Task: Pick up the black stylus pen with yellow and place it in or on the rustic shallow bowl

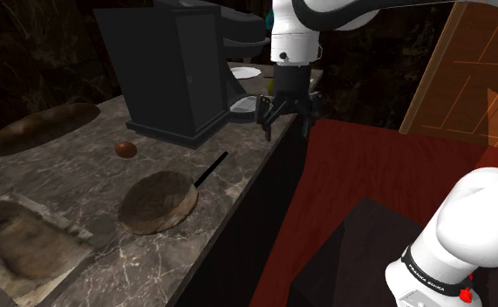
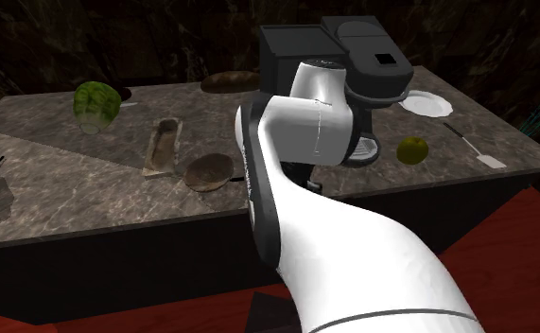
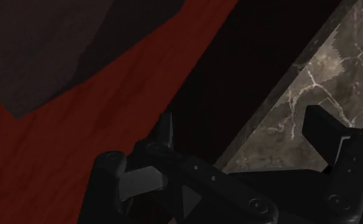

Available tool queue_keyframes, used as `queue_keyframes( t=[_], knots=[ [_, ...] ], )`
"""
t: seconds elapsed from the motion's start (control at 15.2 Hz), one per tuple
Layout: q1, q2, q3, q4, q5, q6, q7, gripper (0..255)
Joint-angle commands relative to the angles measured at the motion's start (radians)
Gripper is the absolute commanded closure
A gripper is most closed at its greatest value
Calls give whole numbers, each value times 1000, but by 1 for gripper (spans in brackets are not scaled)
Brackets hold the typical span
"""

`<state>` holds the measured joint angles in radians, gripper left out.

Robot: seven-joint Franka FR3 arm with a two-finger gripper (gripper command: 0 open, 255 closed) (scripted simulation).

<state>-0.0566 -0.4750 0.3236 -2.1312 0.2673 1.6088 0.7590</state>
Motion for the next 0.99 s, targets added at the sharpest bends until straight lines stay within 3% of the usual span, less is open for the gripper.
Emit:
queue_keyframes(
  t=[0.0,0.46,0.92],
  knots=[
    [-15,83,51,50,7,32,119,0],
    [-45,373,170,246,-43,109,499,0],
    [-2,693,193,503,-157,139,858,0]
  ],
)
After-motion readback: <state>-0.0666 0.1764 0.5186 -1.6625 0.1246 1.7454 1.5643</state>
